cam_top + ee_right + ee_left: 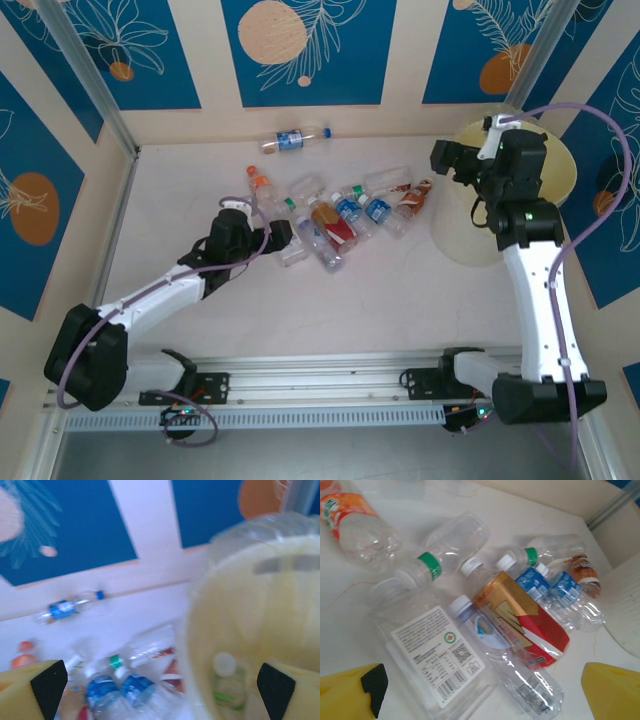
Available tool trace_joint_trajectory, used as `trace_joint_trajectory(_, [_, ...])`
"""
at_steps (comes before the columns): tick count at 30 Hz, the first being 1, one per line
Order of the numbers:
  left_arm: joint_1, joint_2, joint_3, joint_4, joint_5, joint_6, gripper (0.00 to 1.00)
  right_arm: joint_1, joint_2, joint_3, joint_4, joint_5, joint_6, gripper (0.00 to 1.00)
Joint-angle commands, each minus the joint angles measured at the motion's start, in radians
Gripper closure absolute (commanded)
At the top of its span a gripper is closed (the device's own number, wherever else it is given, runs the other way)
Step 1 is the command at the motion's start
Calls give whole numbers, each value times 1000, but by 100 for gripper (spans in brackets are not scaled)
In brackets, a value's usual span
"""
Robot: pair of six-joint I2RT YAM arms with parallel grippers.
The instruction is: Put the plastic bottles in the bin
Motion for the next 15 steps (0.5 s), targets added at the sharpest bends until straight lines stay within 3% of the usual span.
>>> trace_joint_trajectory(1, [1,59,116,-187,-94,-74,0,78,-36,-60,80,-135,-1,0])
trace_joint_trajectory(4, [-53,145,250,-419,-253,-99,0,155,-56,-142,134,-159,39,1])
trace_joint_trajectory(6, [-81,181,280,-480,-321,-156,0,195,-61,-191,157,-115,56,0])
trace_joint_trajectory(9, [-103,203,269,-467,-312,-240,0,227,-61,-246,179,-49,75,1])
trace_joint_trajectory(15, [-142,331,368,-491,-217,-254,0,232,-59,-299,224,-43,118,0])
